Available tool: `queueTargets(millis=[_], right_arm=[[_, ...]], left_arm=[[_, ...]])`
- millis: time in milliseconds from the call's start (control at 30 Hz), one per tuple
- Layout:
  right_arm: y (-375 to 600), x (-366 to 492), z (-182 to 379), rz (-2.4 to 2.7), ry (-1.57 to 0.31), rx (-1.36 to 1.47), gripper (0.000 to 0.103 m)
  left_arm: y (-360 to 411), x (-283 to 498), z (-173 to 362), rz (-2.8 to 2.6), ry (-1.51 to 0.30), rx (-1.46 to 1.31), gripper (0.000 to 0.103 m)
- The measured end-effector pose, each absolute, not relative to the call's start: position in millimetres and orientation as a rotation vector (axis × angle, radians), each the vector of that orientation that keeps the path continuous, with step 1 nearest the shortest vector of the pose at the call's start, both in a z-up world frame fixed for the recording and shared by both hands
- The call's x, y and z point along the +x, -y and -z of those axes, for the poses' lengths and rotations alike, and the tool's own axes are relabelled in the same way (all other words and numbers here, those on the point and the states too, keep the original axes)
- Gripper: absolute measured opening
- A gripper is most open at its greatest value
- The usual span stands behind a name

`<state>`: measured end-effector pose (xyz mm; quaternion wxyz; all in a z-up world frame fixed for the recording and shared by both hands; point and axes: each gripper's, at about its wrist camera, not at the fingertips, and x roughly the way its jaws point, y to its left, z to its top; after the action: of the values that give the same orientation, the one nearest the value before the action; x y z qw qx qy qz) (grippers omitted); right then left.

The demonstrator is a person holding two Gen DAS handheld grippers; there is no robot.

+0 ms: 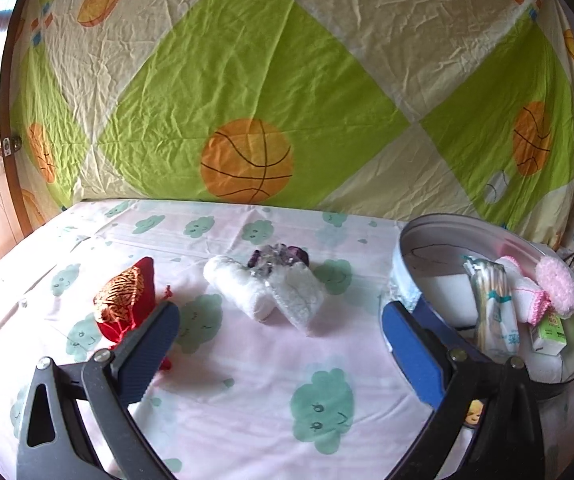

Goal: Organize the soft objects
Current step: 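Move both open grippers from the tin toward the red pouch and clear bag, then grasp the red gold-patterned pouch with the left gripper while the right gripper grasps the clear plastic bag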

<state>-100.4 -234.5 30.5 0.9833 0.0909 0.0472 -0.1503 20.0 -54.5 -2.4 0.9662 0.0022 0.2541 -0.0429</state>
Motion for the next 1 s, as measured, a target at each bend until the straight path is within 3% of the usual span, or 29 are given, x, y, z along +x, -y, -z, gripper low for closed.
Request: queueTargets(millis=[500, 667, 933, 1000], right_arm=[[153, -64, -23, 0.101, -0.213, 0.135, 0.085], [133, -53, -20, 0.034, -0.254, 0.122, 0.085], [105, -29, -12, -0.075, -0.351, 0.099, 0.085], [98, -21, -11, -0.104, -0.376, 0.096, 0.085]], left_arm=[[-41, 81, 20, -0.176, -0.696, -0.104, 0.1], [-61, 102, 31, -0.179, -0.794, -0.145, 0.085], [-78, 121, 42, -0.12, -0.886, -0.186, 0.073], [-80, 125, 43, -0.096, -0.89, -0.167, 0.062]])
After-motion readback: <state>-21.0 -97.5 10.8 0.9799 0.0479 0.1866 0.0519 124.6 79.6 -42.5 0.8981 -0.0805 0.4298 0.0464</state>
